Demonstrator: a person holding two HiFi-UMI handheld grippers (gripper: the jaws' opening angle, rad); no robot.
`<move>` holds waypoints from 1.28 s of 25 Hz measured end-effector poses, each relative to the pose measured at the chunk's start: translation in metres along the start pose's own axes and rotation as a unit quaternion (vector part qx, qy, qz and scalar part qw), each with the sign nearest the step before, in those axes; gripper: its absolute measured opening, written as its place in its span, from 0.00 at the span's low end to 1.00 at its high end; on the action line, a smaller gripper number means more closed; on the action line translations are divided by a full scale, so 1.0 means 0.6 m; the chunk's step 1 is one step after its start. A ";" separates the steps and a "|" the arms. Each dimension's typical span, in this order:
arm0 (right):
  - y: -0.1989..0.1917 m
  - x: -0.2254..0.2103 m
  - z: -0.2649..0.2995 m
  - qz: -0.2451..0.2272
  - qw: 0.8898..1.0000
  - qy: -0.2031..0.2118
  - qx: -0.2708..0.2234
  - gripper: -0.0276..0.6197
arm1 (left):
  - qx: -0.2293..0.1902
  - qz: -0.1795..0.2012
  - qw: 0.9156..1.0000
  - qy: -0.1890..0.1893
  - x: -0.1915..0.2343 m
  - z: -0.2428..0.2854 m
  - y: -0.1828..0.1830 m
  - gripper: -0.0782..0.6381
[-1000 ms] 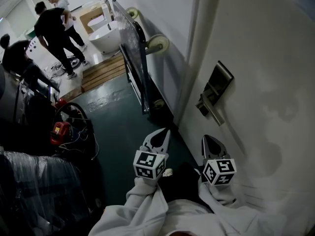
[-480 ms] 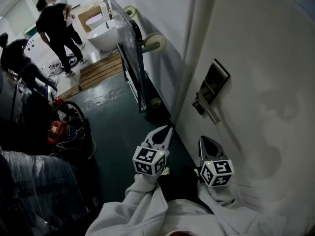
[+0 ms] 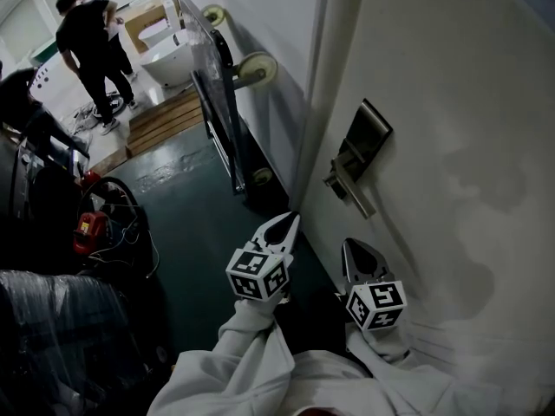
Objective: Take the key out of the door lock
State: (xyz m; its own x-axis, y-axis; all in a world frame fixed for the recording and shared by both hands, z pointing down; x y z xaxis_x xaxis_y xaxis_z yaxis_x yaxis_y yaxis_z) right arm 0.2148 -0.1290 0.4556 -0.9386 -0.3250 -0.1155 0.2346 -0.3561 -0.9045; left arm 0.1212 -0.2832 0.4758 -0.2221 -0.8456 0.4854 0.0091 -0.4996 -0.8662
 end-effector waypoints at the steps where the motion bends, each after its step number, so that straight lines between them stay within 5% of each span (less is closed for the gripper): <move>1: 0.001 -0.001 0.002 0.000 1.000 0.001 0.000 0.12 | 0.000 -0.004 1.000 -0.002 0.000 0.004 0.001 0.13; 10: 0.007 0.003 0.019 0.000 1.000 0.017 0.007 0.12 | 0.000 -0.140 0.989 -0.048 0.014 0.041 0.007 0.13; 13: 0.007 0.004 0.024 0.001 1.000 0.020 0.011 0.12 | 0.009 -0.221 0.971 -0.092 0.017 0.061 0.006 0.16; 15: 0.007 0.004 0.027 0.002 1.000 0.021 0.012 0.12 | 0.014 -0.268 0.955 -0.123 0.017 0.074 0.009 0.30; 21: 0.005 -0.001 0.037 0.004 1.000 0.021 0.018 0.12 | 0.011 -0.337 0.930 -0.145 0.018 0.111 0.010 0.30; 25: 0.006 -0.001 0.043 0.006 1.000 0.018 0.020 0.12 | 0.000 -0.406 0.897 -0.175 0.016 0.138 0.017 0.31; 32: 0.005 -0.009 0.051 0.008 1.000 0.008 0.021 0.12 | 0.007 -0.425 0.886 -0.185 0.017 0.173 0.020 0.32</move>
State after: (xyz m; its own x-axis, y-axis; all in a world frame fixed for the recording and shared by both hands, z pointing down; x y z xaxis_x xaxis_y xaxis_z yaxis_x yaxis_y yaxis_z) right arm 0.2285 -0.1552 0.4663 -0.9387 -0.3168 -0.1358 0.2589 -0.3879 -0.8846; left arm 0.2201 -0.3172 0.4826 0.1804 -0.1660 0.9695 0.0053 -0.9855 -0.1697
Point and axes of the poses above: the fingertips, and each gripper's own axes: z forward along the fingers, x to its left, y out of its top, the point moved 6 cm from there along -z, backward along the fingers, and after that the axes turned 2 degrees about -y, right-handed, at the moved point
